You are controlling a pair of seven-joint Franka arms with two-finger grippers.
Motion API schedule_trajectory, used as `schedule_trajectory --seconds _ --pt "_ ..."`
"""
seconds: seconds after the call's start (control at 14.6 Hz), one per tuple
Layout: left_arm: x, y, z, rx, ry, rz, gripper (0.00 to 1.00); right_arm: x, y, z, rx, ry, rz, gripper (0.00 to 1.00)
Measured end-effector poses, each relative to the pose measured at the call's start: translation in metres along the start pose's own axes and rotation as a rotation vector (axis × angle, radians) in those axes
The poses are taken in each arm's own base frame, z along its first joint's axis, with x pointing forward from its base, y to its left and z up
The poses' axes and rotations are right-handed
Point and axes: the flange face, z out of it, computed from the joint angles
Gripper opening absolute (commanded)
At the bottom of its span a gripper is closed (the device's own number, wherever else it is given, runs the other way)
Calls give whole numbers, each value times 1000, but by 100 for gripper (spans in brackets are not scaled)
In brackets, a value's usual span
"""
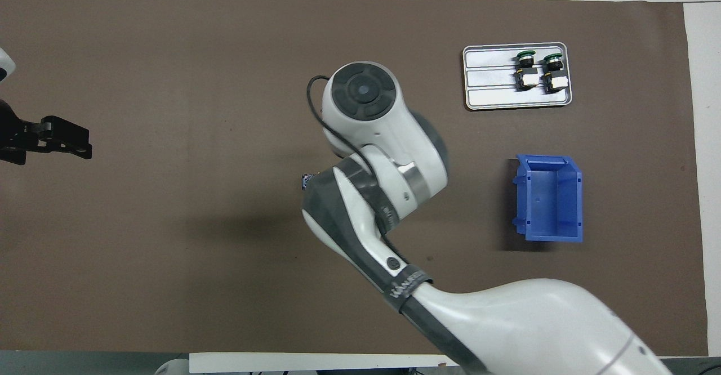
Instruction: Place and press button with both arms
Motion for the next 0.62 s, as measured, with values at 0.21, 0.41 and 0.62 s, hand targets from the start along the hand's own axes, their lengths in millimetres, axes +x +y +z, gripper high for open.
schedule_trajectory --seconds 0.21,0.41,0.62 --pt "0 2 0 1 0 -41 100 83 7 -67 -14 -1 -196 99" --pt "0 2 2 2 -5 -95 100 153 18 -101 -41 -9 -417 99" --pt "-2 14 6 6 -6 -212 100 224 41 -135 -70 -36 -685 99"
